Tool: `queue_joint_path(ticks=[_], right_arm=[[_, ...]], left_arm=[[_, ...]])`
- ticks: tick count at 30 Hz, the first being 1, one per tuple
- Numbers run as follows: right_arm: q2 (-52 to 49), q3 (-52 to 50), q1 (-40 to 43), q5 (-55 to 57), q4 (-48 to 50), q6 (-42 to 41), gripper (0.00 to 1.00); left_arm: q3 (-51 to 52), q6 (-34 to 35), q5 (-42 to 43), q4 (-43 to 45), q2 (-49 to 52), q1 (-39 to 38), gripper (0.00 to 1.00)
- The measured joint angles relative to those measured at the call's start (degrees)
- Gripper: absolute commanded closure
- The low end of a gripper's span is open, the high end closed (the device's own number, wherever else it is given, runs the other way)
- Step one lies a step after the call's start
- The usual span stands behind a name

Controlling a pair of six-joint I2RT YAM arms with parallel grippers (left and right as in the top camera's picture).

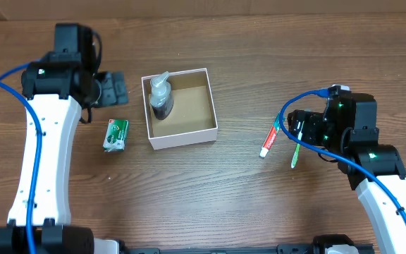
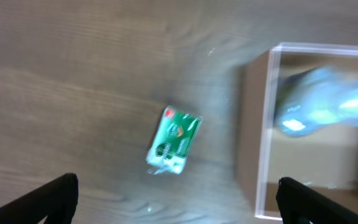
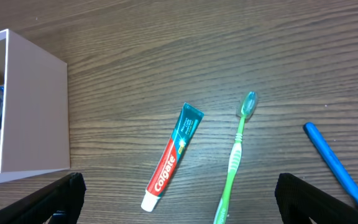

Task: Pack container
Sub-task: 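Release the bottle and move the left gripper to the soap box, then grasp the green soap box with the left gripper and place it in box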

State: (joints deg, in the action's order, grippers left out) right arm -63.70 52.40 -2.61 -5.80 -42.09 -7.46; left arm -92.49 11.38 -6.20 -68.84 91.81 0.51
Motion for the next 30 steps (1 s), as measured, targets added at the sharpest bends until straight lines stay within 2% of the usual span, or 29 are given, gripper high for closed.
queue_joint_path(ticks=[6, 16, 17, 18, 20, 21, 26, 27, 30], right_arm=[[0.0, 0.0, 0.0, 0.0, -0.1, 0.0, 0.0], [0.0, 0.0, 0.0, 0.0, -0.4, 0.0, 0.0], [0.0, 0.0, 0.0, 0.0, -0.4, 0.0, 0.0], [0.0, 0.0, 0.0, 0.0, -0.4, 0.0, 0.0], [0.0, 0.0, 0.0, 0.0, -0.4, 0.0, 0.0], [0.0, 0.0, 0.0, 0.0, -0.4, 0.0, 0.0], [0.0, 0.0, 0.0, 0.0, -0.4, 0.0, 0.0], [0.0, 0.0, 0.0, 0.0, -0.4, 0.0, 0.0], [0.0, 0.0, 0.0, 0.0, -0.4, 0.0, 0.0]], left_arm=[[14.0, -4.3, 2.8, 11.4, 6.2, 4.0, 0.0], [15.4, -11.4, 4.5, 15.6, 24.0, 4.2, 0.01], [15.3, -11.6, 4.5, 15.6, 24.2, 4.2, 0.09], [15.3, -11.8, 4.7, 15.6, 24.3, 4.2, 0.28], [15.3, -11.9, 4.9, 15.5, 24.3, 4.2, 0.49], [15.3, -12.3, 4.9, 15.3, 24.3, 4.2, 0.64], [14.9, -12.9, 4.7, 14.0, 24.3, 4.2, 0.84], [14.9, -12.9, 4.7, 13.9, 24.3, 4.2, 0.95], [14.4, -12.9, 4.7, 11.9, 24.4, 4.2, 0.96]])
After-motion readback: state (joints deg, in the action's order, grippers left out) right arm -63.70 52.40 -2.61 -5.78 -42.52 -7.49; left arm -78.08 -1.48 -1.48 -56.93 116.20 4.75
